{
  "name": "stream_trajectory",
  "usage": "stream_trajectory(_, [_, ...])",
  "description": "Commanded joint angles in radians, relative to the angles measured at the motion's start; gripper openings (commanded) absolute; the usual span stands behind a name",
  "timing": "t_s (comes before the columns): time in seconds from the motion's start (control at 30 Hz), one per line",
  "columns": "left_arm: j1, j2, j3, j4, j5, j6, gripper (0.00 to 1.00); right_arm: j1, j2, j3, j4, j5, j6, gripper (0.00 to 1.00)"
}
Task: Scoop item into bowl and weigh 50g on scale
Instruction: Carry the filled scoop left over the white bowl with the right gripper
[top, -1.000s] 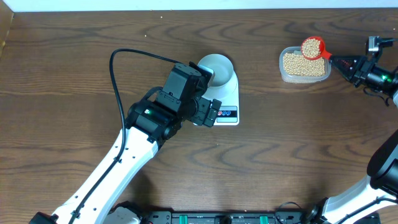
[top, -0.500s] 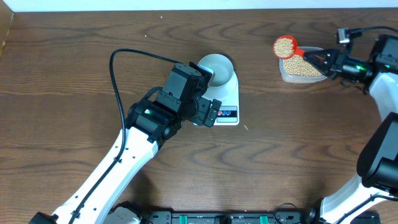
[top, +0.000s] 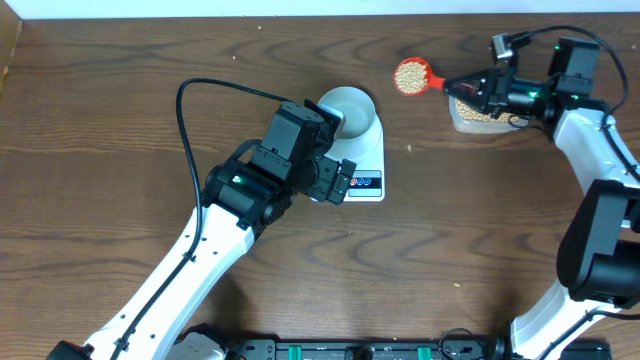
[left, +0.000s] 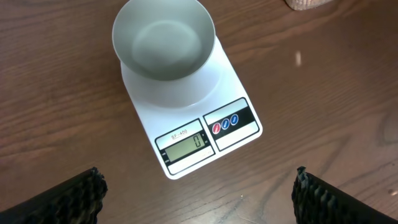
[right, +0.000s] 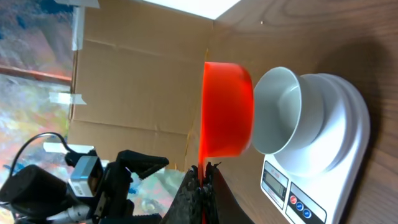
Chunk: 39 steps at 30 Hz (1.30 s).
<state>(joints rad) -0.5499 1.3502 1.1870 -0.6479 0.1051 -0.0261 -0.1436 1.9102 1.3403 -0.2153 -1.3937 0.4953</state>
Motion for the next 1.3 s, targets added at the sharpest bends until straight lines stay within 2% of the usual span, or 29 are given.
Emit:
stream_trajectory(0.0, [0.005, 0.003, 0.004, -0.003, -0.009, -0.005, 0.98, 0.031, -0.031, 0.002, 0.004, 0.008, 0.017, 0.01])
stream_trajectory(1.27, [0.005, 0.003, 0.004, -0.003, -0.009, -0.005, 0.98, 0.226, -0.031, 0.002, 0.006, 0.264, -0.021, 0.01])
